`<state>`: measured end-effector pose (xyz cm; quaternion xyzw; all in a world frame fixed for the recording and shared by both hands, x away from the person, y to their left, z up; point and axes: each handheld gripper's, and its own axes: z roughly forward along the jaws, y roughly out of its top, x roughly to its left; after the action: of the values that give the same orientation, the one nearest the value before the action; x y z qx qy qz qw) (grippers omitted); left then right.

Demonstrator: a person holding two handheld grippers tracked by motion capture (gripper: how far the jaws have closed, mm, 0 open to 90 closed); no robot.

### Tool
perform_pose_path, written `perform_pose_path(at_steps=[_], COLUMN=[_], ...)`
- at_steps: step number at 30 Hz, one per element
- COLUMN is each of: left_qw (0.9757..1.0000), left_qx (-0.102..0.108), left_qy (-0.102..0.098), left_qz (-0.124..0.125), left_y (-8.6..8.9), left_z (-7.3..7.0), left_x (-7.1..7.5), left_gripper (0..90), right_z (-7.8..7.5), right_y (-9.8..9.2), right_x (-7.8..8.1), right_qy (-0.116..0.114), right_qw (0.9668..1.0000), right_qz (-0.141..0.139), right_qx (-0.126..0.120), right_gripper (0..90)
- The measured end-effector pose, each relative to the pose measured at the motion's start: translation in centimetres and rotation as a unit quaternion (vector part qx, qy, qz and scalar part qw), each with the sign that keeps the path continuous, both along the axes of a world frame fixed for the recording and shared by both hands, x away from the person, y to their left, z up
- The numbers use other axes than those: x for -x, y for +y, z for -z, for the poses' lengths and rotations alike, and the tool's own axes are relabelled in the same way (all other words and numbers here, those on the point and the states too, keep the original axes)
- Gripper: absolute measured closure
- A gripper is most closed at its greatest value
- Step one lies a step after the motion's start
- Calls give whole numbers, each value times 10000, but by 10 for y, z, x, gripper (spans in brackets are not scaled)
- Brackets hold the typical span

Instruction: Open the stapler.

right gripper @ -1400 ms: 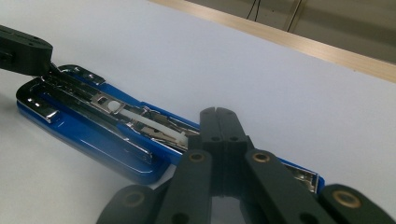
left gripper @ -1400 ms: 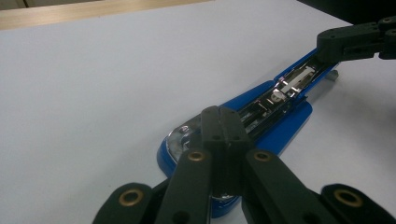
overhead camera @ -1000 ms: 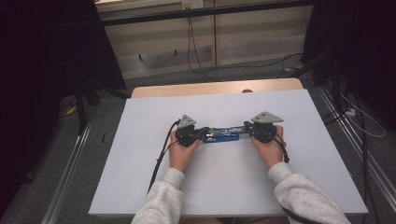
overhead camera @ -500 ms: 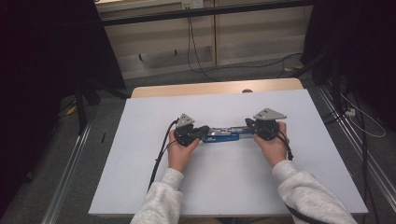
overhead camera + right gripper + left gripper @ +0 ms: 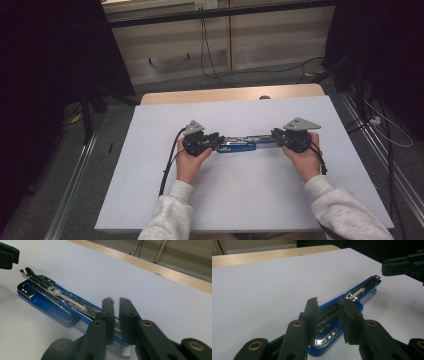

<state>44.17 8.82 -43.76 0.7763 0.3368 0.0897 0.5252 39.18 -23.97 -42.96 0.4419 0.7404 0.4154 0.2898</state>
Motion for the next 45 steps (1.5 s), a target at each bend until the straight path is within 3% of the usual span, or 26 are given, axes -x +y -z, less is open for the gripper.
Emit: perform_pose_path(at_steps=[9, 16, 21, 26, 30, 36, 42, 45], left_qw=[9997, 9998, 9999, 9998, 9997, 9996, 9993, 9991], left_qx=[172, 137, -23, -84, -75, -145, -151, -176], left_qy=[153, 153, 127, 113, 179, 91, 26, 15], left_qz=[-9, -49, -81, -166, -180, -224, -328, -396], left_y=[6, 13, 16, 21, 25, 28, 33, 34], left_z=[-4, -9, -12, -14, -15, -18, -18, -18], left_x=[3, 6, 9, 14, 17, 22, 24, 25], left_gripper=[487, 348, 252, 193, 158, 145, 132, 119], right_z=[-1, 0, 1, 5, 13, 22, 27, 28], right_y=[-7, -15, -23, -31, -35, -41, -42, -41], right_x=[6, 9, 13, 16, 19, 20, 20, 17], right_qy=[51, 103, 81, 35, 91, 247, 474, 539], right_qw=[9999, 9997, 9995, 9994, 9994, 9989, 9983, 9983], right_qz=[-102, -130, -90, 32, 62, 80, 12, -12], right_qx=[-23, -183, -294, -346, -336, -382, -350, -224], right_gripper=[608, 477, 374, 339, 287, 221, 210, 262])
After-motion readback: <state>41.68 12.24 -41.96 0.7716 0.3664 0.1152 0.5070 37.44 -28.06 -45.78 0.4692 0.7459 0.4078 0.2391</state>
